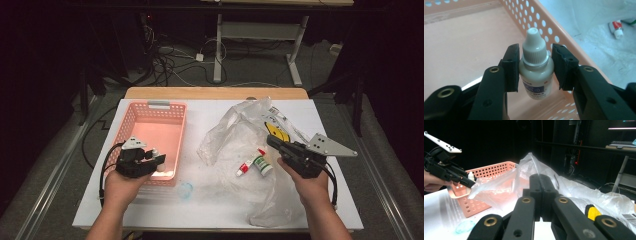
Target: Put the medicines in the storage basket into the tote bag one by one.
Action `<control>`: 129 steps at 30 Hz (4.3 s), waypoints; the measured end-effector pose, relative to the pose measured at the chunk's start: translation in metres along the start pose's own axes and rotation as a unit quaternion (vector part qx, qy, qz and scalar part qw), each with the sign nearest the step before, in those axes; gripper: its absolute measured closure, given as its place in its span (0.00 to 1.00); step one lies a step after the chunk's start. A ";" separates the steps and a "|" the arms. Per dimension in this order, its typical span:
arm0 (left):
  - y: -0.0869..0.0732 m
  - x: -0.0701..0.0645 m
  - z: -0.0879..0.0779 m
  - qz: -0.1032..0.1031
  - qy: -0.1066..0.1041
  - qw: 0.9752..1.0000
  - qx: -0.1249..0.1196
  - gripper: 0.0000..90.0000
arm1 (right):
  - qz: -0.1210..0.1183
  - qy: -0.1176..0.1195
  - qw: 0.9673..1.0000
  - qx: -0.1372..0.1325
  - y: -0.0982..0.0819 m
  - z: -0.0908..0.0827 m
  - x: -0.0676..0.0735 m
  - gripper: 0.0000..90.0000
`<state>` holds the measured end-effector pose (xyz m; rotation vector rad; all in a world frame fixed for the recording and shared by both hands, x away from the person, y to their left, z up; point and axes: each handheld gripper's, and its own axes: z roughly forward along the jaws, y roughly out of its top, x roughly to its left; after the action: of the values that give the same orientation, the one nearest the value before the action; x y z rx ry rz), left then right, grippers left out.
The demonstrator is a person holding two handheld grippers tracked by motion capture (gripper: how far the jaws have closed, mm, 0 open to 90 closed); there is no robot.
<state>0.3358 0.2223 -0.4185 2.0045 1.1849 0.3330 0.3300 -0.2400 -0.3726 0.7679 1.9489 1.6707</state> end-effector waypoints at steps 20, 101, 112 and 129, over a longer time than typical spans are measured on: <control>0.017 -0.043 -0.032 0.055 -0.026 0.996 -0.068 0.65 | 0.001 0.002 1.000 -0.001 0.000 0.001 0.000 1.00; 0.091 -0.197 0.150 0.194 -0.025 0.981 -0.012 0.64 | 0.016 0.002 1.000 0.000 -0.005 0.002 -0.004 1.00; 0.101 -0.197 0.166 0.179 -0.008 0.983 -0.024 0.39 | 0.019 0.000 1.000 0.001 -0.006 0.001 -0.006 1.00; 0.038 -0.179 0.128 0.156 -0.092 0.984 0.002 0.42 | 0.019 -0.001 1.000 0.003 -0.006 0.001 -0.006 1.00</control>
<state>0.3365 0.0017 -0.4490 2.1740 0.7590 0.2920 0.3343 -0.2437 -0.3789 0.8127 1.9504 1.6868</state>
